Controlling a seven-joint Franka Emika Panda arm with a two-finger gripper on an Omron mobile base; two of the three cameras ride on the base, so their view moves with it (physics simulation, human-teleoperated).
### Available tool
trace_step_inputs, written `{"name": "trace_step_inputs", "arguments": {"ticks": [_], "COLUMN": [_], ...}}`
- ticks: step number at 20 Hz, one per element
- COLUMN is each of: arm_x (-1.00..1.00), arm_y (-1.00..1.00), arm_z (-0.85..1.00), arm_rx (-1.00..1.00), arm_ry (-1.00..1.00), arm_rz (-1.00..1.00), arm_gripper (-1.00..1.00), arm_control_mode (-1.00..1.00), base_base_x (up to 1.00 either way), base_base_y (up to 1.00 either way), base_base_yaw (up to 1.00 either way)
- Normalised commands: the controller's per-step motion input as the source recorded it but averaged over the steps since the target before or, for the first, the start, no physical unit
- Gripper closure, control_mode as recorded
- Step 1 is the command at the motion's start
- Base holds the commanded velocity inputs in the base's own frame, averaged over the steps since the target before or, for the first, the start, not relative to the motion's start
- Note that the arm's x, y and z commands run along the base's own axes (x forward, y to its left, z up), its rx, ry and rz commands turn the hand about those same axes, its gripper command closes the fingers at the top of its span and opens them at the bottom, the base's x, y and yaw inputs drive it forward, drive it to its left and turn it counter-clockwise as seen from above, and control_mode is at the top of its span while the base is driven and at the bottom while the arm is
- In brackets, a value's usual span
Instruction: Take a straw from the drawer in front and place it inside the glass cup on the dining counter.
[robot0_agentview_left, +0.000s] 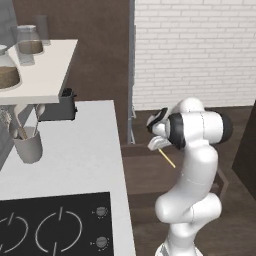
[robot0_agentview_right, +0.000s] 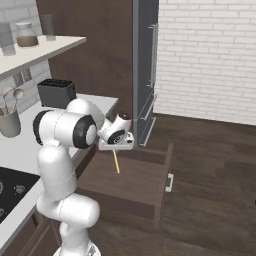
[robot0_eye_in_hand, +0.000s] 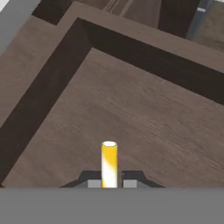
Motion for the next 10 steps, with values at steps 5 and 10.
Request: {"name": "trace_step_inputs", "arguments": {"ticks": [5, 10], "arm_x": [0.03, 0.04], "arm_y": [0.00, 0.00], "arm_z": [1.00, 1.00], "arm_rx": [0.12, 0.07], "arm_ry": [-0.03, 0.00], "arm_rz": [-0.05, -0.09], "arm_gripper": [1.00, 1.00], "arm_control_mode": [-1.00, -1.00], "base_base_x": [0.00, 0.00], "base_base_y": [0.00, 0.00], "base_base_yaw": [0.00, 0.00]}}
